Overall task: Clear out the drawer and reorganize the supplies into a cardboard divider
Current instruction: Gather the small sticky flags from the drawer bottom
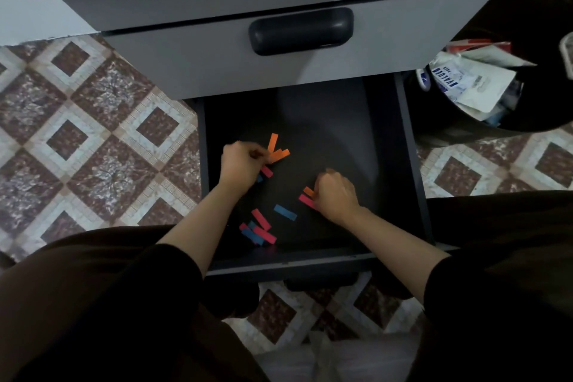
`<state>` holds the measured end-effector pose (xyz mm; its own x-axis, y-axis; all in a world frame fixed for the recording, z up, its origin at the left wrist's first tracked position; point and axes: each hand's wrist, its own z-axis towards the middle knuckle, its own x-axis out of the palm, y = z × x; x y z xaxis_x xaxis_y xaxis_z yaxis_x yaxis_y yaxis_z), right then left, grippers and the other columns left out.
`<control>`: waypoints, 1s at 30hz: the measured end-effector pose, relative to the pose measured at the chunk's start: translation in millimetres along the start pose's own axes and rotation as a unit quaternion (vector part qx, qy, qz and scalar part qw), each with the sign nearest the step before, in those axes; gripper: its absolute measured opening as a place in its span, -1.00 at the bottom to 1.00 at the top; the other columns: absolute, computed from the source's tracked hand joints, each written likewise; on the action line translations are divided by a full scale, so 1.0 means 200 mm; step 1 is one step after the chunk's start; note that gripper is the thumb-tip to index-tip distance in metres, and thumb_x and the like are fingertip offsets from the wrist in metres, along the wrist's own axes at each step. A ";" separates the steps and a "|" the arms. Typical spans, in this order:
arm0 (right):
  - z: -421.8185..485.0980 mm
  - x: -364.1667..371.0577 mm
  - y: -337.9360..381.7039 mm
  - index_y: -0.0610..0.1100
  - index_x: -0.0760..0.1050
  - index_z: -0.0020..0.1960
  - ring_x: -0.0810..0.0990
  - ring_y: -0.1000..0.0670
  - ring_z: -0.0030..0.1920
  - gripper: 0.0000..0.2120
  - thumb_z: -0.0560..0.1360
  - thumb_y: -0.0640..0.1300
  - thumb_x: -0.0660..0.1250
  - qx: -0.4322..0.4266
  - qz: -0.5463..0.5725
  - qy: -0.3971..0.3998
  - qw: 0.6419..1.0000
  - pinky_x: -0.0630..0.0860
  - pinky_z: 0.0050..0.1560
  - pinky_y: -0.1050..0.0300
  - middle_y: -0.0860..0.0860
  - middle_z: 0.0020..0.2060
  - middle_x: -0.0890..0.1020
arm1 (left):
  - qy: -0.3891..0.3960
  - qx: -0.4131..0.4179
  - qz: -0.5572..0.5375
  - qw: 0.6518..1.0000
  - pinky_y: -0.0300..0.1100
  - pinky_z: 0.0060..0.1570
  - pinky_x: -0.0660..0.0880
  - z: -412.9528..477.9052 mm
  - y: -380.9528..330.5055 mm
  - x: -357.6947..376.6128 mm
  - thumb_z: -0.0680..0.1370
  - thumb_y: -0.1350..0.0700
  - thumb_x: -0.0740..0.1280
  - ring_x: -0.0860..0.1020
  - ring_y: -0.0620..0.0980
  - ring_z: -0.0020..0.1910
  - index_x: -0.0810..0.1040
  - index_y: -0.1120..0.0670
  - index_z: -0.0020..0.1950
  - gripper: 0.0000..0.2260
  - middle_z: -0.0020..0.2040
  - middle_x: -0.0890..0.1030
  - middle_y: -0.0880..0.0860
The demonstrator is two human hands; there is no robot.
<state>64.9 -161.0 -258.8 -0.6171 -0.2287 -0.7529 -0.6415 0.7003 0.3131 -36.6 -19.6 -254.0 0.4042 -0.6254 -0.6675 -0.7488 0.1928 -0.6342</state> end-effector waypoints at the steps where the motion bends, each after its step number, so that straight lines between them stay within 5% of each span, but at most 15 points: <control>1: 0.00 0.00 0.00 -0.24 0.52 0.09 0.54 -0.15 0.09 -0.79 0.51 -0.16 0.31 -0.001 0.003 0.002 1.000 0.46 0.02 0.04 -0.16 0.10 0.52 | -0.012 -0.005 -0.011 1.000 -0.34 -0.03 0.43 0.03 -0.01 0.01 0.48 0.24 0.38 0.54 -0.12 -0.10 0.65 0.20 -0.06 -0.91 -0.10 0.64 0.08; 5: -0.01 0.02 -0.01 -0.23 0.47 0.10 0.55 -0.16 0.08 -0.78 0.52 -0.12 0.31 -0.006 0.012 0.001 1.000 0.44 -0.01 0.05 -0.16 0.08 0.56 | -0.020 -0.048 -0.019 0.998 -0.31 -0.14 0.46 0.12 -0.04 0.05 0.45 0.23 0.43 0.57 -0.08 -0.12 0.61 0.20 0.05 -0.81 -0.05 0.64 0.14; 8: 0.00 0.02 -0.02 -0.22 0.43 0.16 0.55 -0.18 0.11 -0.73 0.51 -0.15 0.32 0.002 0.025 0.007 1.000 0.46 0.02 0.01 -0.17 0.09 0.56 | 0.002 -0.087 0.078 0.993 -0.19 -0.17 0.48 0.15 -0.07 0.09 0.45 0.15 0.44 0.57 -0.02 -0.08 0.55 0.13 0.17 -0.69 0.03 0.62 0.12; 17: 0.01 0.01 -0.02 -0.16 0.54 0.02 0.53 -0.07 0.06 -0.87 0.50 -0.14 0.31 -0.047 0.020 0.004 0.999 0.43 -0.04 0.12 -0.09 0.08 0.54 | 0.035 -0.059 0.151 0.986 -0.15 -0.20 0.49 0.15 -0.12 0.11 0.55 0.22 0.28 0.56 -0.01 -0.11 0.59 0.11 0.09 -0.84 0.03 0.61 0.10; 21: 0.03 -0.03 -0.01 -0.13 0.53 0.05 0.55 -0.06 0.03 -0.87 0.53 -0.17 0.28 -0.061 0.025 -0.019 0.998 0.45 -0.07 0.13 -0.07 0.05 0.55 | 0.011 -0.042 0.065 0.997 -0.11 -0.03 0.54 0.15 -0.09 0.05 0.53 0.27 0.29 0.59 0.03 -0.01 0.59 0.16 0.04 -0.86 0.00 0.62 0.13; 24: 0.08 -0.09 0.01 -0.13 0.57 0.10 0.56 -0.05 0.06 -0.83 0.53 -0.20 0.28 -0.076 0.046 -0.026 0.996 0.51 0.02 0.10 -0.07 0.07 0.57 | 0.015 -0.006 0.100 0.995 -0.08 0.05 0.53 0.18 -0.08 -0.07 0.52 0.28 0.30 0.60 0.06 0.00 0.58 0.16 0.14 -0.79 0.01 0.63 0.14; 30: 0.20 -0.15 0.13 -0.13 0.61 0.11 0.53 -0.06 0.12 -0.78 0.51 -0.26 0.30 -0.152 0.035 -0.008 0.988 0.48 0.11 0.09 -0.09 0.11 0.55 | 0.143 0.100 0.392 0.903 -0.14 -0.06 0.46 0.24 -0.11 -0.24 0.53 0.17 0.31 0.56 0.08 0.04 0.65 0.10 0.01 -0.85 0.05 0.60 0.10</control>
<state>85.0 -109.5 -251.1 -0.6593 -0.1737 -0.7315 -0.7056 0.4788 0.5223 -14.5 41.3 -227.0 -0.3828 -0.4015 -0.8320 -0.6242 0.7764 -0.0875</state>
